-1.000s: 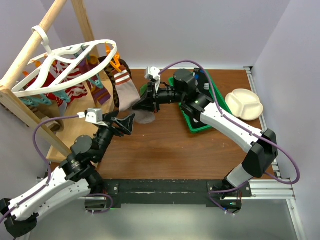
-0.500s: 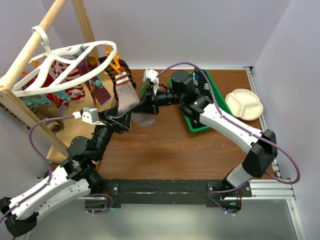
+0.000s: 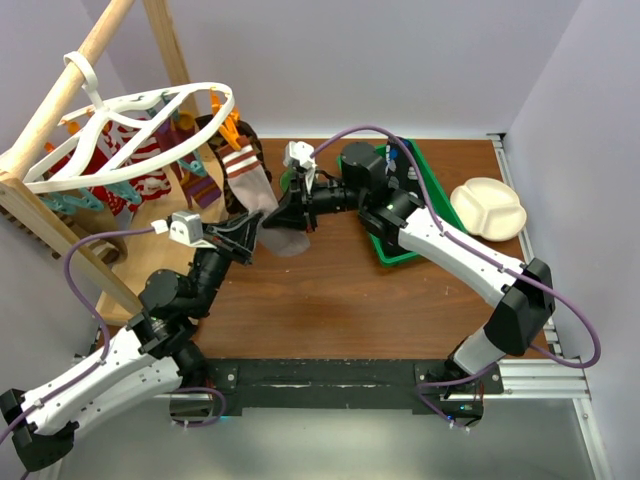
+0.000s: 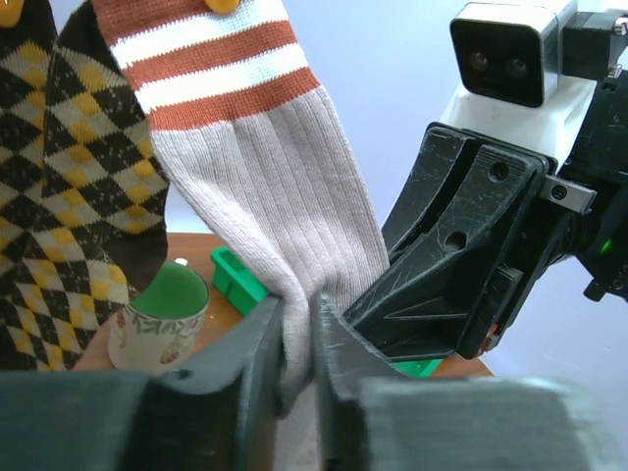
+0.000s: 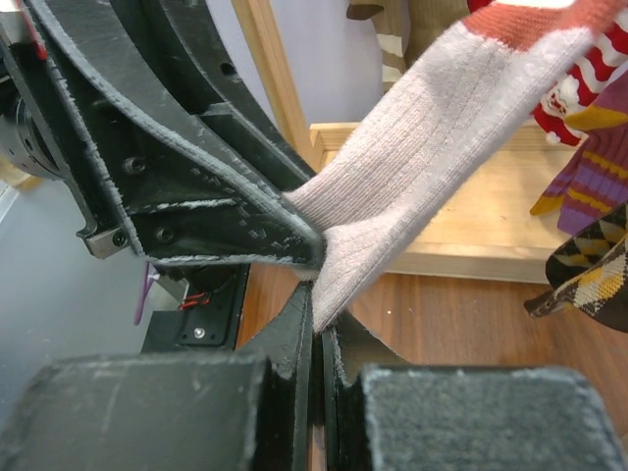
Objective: Remove the socks clipped to the hanger
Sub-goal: Remove the sock from the hanger.
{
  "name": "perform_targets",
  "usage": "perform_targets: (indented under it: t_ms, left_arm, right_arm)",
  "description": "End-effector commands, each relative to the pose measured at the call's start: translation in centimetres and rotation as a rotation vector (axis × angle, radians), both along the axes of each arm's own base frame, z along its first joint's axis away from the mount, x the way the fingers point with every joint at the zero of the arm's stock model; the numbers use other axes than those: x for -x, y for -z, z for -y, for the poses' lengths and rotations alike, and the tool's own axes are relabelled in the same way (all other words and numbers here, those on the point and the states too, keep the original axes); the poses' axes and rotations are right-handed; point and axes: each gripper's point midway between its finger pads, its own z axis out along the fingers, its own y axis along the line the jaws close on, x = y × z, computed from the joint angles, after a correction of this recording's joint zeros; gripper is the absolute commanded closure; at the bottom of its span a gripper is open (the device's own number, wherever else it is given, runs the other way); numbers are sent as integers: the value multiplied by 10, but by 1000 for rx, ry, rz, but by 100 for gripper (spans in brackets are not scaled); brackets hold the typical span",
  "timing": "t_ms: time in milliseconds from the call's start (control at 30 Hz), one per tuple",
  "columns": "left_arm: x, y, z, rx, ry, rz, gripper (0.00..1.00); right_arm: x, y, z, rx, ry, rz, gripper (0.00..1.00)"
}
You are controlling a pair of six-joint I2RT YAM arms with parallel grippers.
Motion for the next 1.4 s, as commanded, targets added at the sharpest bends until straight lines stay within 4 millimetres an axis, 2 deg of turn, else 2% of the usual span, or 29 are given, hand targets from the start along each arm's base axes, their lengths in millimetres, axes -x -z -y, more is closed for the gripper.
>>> perform_targets:
  t_ms: [0, 33, 100, 133, 233, 333, 367, 533, 667, 833, 867, 933, 967, 1000, 1067, 1133, 1167, 1233, 1367]
  left_arm:
    - [4, -32, -7, 73, -2, 66, 98]
    - [4, -33, -7, 77, -5, 63, 100]
    - [4, -32, -9, 76, -10, 57, 100]
    - [4, -32, -9, 78, -12, 55, 100]
    - [5, -31, -11, 84, -11, 51, 100]
    - [6, -30, -10, 81, -5, 46, 100]
    - [6, -30, -10, 82, -6, 44, 100]
    - [6, -27, -10, 79, -3, 32, 100]
    - [5, -25, -9, 76, -3, 26, 100]
    - [5, -26, -6, 66, 4, 28, 100]
    - [5, -26, -6, 63, 6, 28, 100]
    - [5, -27, -5, 58, 9, 31, 100]
    - [5, -27, -5, 56, 10, 32, 100]
    - [5, -27, -4, 53, 11, 34, 100]
    - [5, -27, -3, 52, 14, 33, 100]
    - [5, -27, -3, 49, 15, 33, 100]
    - [4, -27, -3, 46, 14, 33, 100]
    - [4, -26, -2, 44, 17, 33, 100]
    - [5, -26, -2, 45, 20, 35, 100]
  right_arm:
    - [3, -19, -1, -30, -1, 45, 100]
    - [2, -19, -1, -30, 3, 46, 88]
    - [-2, -18, -1, -25, 33, 52, 75]
    - [-4, -20, 0, -27, 45, 58, 62]
    - [-13, -21, 4, -24, 112, 85, 44]
    - [-26, -27, 13, -25, 192, 152, 37]
    - [-30, -23, 17, -5, 216, 152, 33]
    - [-47, -47, 33, -48, 253, 192, 31]
    - [-53, -79, 25, -99, 223, 219, 31]
    - [-64, -101, 8, -141, 189, 229, 31]
    - [-64, -115, 6, -166, 184, 222, 31]
    - [-74, -110, -3, -160, 179, 205, 31]
    - [-73, -124, -4, -182, 169, 219, 31]
    - [-78, -121, -8, -178, 167, 210, 31]
    - [-77, -132, -10, -207, 155, 213, 30]
    - [-78, -132, -15, -214, 139, 200, 30]
    - [-77, -142, -16, -242, 133, 211, 29]
    - [-81, -141, -20, -246, 122, 203, 29]
    - [-83, -156, -26, -291, 108, 192, 29]
